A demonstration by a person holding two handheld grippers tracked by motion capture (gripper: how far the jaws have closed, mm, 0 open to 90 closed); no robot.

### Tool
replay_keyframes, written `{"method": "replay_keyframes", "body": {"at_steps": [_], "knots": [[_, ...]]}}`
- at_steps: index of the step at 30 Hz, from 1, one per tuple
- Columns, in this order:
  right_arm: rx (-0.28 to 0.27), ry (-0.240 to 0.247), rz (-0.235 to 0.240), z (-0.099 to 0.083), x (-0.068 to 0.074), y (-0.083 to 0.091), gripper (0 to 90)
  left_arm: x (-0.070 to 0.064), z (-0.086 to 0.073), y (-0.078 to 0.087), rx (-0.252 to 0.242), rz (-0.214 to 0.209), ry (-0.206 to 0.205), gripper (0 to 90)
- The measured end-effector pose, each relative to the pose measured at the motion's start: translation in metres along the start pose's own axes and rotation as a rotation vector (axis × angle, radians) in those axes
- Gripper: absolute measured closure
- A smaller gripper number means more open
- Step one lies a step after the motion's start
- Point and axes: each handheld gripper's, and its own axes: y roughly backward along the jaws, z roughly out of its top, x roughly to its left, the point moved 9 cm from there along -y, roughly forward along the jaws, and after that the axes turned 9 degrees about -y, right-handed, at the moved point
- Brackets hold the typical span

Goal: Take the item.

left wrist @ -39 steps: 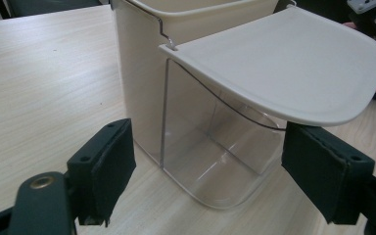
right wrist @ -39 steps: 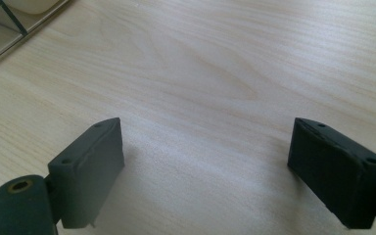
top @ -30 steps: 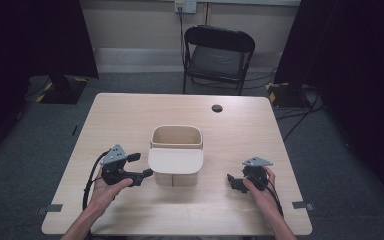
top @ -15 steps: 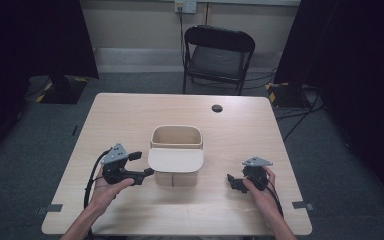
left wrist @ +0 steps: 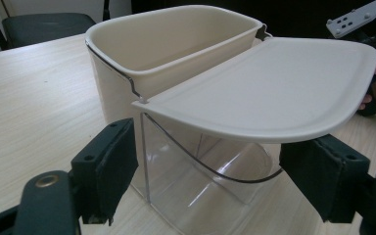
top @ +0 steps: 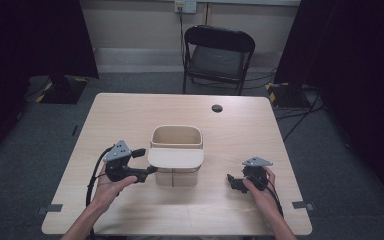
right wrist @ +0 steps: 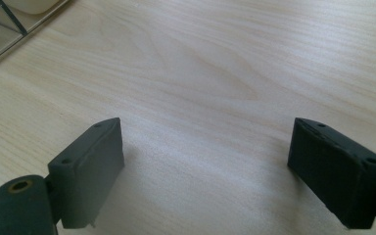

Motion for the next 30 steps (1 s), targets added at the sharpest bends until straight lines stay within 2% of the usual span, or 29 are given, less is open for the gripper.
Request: {"method": "replay_keyframes", "body": {"at_steps": [4, 10, 12, 15, 30], "knots": [[0.000, 0.000, 0.000, 0.000, 0.000, 0.000, 12.8, -0.002, 0.001, 0.000, -0.006, 0.001, -0.006, 24.4], [0.001, -0.001, 0.000, 0.000, 0.000, 0.000, 12.8, -0.004, 0.002, 0.000, 0.002, 0.000, -0.022, 24.5], [0.001, 0.000, 0.000, 0.000, 0.000, 0.000, 12.8, -0.004, 0.003, -0.001, -0.009, -0.002, -0.023, 24.6], [0.001, -0.001, 0.000, 0.000, 0.000, 0.000, 12.8, -0.005, 0.004, -0.001, -0.002, 0.006, -0.041, 26.5], [0.000, 0.000, 0.000, 0.000, 0.000, 0.000, 12.8, -0.002, 0.014, -0.002, -0.023, -0.002, -0.043, 27.7]]}}
